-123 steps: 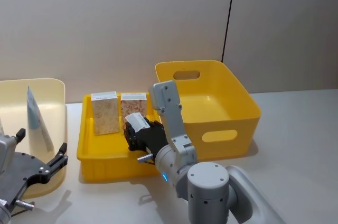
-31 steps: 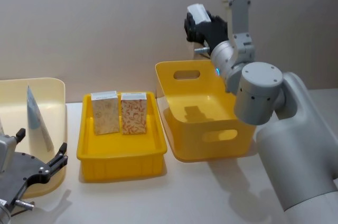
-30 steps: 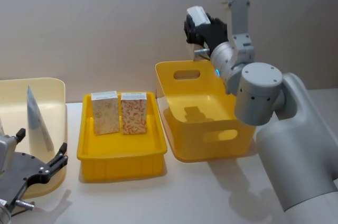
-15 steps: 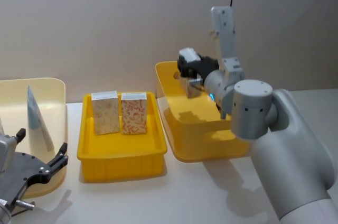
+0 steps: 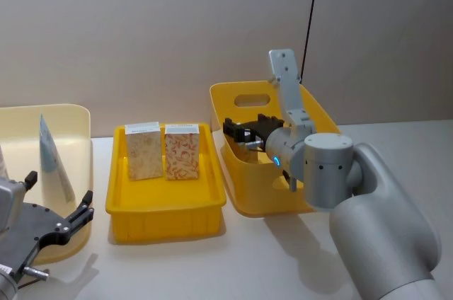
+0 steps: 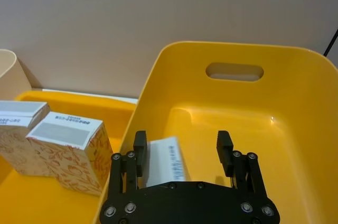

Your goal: Bimanual collaborative sorting of washing and personal care products

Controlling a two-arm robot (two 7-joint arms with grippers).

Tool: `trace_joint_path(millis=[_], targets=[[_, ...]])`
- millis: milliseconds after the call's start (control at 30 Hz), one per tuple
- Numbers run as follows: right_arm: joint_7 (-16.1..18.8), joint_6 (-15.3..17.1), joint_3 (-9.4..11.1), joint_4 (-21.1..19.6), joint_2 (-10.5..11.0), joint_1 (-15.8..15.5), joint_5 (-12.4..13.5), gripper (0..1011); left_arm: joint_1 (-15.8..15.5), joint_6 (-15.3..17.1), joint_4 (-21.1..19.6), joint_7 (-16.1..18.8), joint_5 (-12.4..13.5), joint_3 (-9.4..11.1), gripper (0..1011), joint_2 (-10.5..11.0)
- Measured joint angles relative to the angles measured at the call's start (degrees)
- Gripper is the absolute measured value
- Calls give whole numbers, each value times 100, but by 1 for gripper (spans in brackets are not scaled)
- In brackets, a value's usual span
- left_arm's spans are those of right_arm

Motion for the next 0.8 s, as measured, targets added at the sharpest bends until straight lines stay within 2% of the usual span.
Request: trace_joint_path(millis=[33,100,267,533,800], targets=[[0,0,0,0,0,0,0,811,0,0,0,0,0,1,1003,0],[18,28,-1,40,-8,-11,5,897,0,0,0,0,0,0,1003,0],[41,55,-6,87,-22,-20,13,1000,0,0,0,0,0,1,1003,0],[68,50,4,80,-32,-48,17,1001,0,0,0,0,0,0,1003,0],[84,-199,69,-83,-30,-129,2,1001,0,0,0,0,0,0,1003,0]])
